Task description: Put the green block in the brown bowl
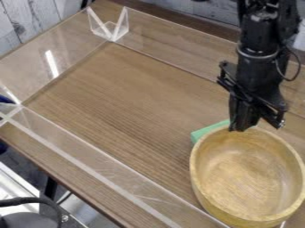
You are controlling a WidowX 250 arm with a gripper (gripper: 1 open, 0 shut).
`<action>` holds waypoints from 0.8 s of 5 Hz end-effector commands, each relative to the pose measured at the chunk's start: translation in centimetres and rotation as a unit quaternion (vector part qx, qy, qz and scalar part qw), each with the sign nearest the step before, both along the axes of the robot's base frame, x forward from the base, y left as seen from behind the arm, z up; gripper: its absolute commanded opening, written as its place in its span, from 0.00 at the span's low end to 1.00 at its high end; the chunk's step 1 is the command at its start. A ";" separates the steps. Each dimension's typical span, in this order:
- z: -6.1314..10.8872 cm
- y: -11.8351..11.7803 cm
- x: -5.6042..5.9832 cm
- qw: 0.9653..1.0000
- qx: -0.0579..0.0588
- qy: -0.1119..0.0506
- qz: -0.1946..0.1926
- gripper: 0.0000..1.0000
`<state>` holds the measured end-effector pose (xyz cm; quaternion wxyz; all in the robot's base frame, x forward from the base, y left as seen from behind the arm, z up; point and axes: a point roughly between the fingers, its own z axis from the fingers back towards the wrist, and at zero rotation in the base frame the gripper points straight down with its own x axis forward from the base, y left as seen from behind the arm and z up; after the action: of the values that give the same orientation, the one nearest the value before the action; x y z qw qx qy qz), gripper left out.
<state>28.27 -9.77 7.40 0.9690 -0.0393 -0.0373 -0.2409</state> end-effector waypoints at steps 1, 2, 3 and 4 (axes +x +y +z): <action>2.6 -0.2 1.5 0.999 -0.015 -0.034 0.019 0.00; 2.8 0.1 2.6 0.999 -0.018 -0.029 0.042 0.00; 3.4 0.6 2.4 0.999 -0.036 -0.016 0.036 1.00; 4.2 1.1 2.3 0.998 -0.054 -0.004 0.033 0.00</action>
<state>29.61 -8.53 9.33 0.9751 -0.0892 -0.0152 -0.2027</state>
